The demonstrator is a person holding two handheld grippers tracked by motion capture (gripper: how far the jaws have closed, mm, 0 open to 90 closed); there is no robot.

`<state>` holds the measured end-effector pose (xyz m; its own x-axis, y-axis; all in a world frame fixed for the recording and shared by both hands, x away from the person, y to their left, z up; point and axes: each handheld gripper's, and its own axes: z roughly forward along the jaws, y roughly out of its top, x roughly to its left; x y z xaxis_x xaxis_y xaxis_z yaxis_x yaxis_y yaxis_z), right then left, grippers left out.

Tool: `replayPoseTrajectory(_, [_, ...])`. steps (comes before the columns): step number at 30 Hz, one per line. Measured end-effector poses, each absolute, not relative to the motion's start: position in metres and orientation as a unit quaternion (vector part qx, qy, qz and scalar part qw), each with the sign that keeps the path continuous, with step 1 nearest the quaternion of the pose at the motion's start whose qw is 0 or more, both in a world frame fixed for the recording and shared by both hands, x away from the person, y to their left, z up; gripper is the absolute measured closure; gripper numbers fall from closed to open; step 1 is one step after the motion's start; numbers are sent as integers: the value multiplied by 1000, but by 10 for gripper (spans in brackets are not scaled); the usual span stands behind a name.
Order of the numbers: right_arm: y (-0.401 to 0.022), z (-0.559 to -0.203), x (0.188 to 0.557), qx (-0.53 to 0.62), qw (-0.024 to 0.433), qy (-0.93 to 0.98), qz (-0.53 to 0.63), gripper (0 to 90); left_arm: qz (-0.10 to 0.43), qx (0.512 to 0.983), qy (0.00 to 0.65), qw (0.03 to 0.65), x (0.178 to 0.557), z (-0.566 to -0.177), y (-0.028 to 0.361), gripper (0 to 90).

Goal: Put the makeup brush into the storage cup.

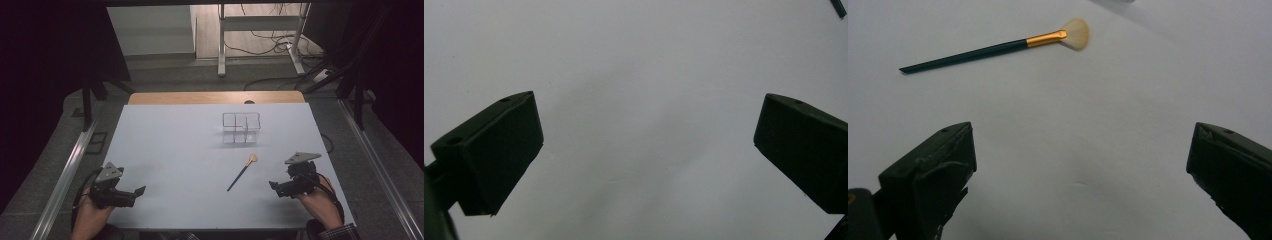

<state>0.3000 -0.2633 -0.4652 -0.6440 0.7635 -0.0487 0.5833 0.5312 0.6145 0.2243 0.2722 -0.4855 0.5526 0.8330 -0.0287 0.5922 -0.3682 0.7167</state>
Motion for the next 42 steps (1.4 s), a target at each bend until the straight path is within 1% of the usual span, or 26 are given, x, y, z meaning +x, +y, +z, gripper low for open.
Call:
replayPoseTrajectory(14, [-251, -466, 309, 392, 142, 864, 282, 0, 172, 811, 439, 348, 225, -486, 272, 0])
replayPoseTrajectory(39, [-227, -467, 330, 399, 135, 870, 255, 0, 171, 816, 433, 343, 226, -486, 270, 0])
replayPoseTrajectory(42, [-226, -468, 332, 406, 125, 870, 250, 0, 171, 816, 433, 344, 226, -486, 270, 0])
